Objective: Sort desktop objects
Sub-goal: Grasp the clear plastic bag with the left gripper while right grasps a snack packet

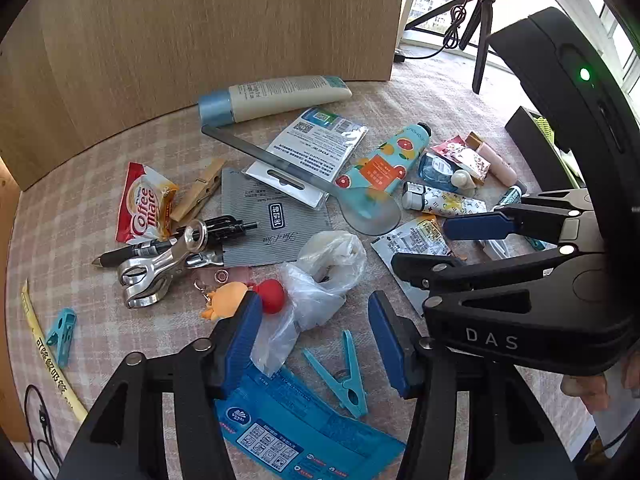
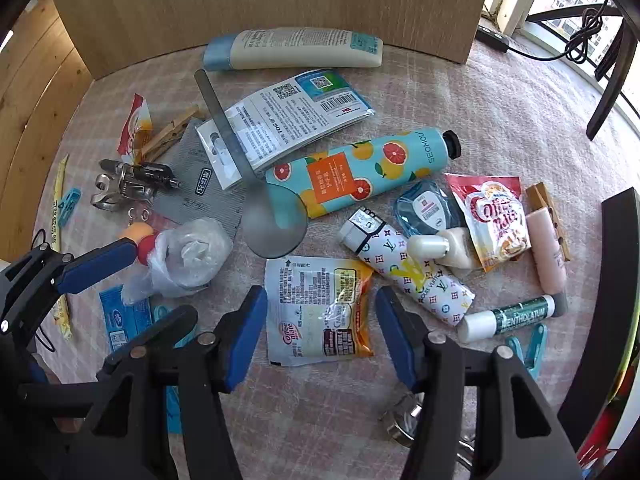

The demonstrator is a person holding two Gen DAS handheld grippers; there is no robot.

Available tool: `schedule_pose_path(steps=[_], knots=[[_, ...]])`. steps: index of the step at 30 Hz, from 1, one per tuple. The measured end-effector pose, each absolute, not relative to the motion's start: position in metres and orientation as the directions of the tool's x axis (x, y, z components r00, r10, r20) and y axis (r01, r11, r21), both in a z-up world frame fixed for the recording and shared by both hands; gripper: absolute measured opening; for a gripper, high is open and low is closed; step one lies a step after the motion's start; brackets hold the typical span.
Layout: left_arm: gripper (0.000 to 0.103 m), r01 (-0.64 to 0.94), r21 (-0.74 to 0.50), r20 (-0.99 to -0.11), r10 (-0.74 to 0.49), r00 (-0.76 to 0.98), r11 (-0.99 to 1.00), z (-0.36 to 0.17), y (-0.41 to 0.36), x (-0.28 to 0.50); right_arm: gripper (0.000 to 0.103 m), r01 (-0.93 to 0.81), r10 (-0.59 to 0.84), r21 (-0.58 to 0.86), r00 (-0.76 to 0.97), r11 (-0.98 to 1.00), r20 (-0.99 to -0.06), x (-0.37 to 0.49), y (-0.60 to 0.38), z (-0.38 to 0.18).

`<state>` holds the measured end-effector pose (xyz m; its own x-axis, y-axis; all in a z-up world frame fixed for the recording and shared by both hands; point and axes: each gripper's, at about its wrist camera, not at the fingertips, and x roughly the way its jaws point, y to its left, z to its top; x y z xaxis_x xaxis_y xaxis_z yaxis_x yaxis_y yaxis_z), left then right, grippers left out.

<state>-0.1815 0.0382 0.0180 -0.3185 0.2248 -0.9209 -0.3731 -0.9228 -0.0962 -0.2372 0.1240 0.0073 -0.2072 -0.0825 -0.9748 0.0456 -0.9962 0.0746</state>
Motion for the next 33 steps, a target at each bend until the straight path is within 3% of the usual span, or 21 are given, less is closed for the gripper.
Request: schedule_pose_path(steps=[2, 4, 8, 13, 22, 30, 32, 33], knots=[[0.035, -0.375, -0.113, -0.922, 0.238, -0.306, -0.92, 0.015, 0.039, -0.182, 0.033, 0.06, -0.056, 0.044, -0.216, -0.997, -0.975, -0.235, 0.126, 0.009], [0.029, -0.366, -0.134, -0.926, 0.247, -0.284, -0.921, 0.01, 0.039, -0.185, 0.028, 0.06, -0.064, 0.052, -0.221, -0.997, -0.973, -0.233, 0.129, 0.01], [0.027, -0.364, -0.14, -0.924, 0.254, -0.287, -0.921, 0.008, 0.04, -0.186, 0.022, 0.033, -0.08, 0.075, -0.23, -0.997, -0.97, -0.232, 0.138, 0.013], [0.023, -0.353, -0.136, -0.915, 0.255, -0.314, -0.926, 0.013, 0.04, -0.181, 0.007, 0.002, -0.149, 0.152, -0.23, -0.988, -0.962, -0.229, 0.151, 0.019], [0.022, -0.343, -0.139, -0.894, 0.267, -0.36, -0.929, 0.037, 0.037, -0.171, 0.0, -0.041, -0.225, 0.244, -0.269, -0.969, -0.937, -0.213, 0.176, 0.043], [0.022, -0.35, -0.11, -0.885, 0.252, -0.391, -0.93, 0.05, 0.041, -0.167, 0.001, -0.019, -0.277, 0.294, -0.276, -0.956, -0.92, -0.198, 0.189, 0.057], [0.022, -0.343, -0.108, -0.886, 0.247, -0.393, -0.933, 0.05, 0.04, -0.168, 0.01, -0.008, -0.263, 0.275, -0.258, -0.961, -0.93, -0.2, 0.187, 0.051], [0.022, -0.337, -0.108, -0.886, 0.244, -0.394, -0.935, 0.049, 0.039, -0.168, 0.032, 0.004, -0.247, 0.254, -0.245, -0.967, -0.938, -0.204, 0.179, 0.044]])
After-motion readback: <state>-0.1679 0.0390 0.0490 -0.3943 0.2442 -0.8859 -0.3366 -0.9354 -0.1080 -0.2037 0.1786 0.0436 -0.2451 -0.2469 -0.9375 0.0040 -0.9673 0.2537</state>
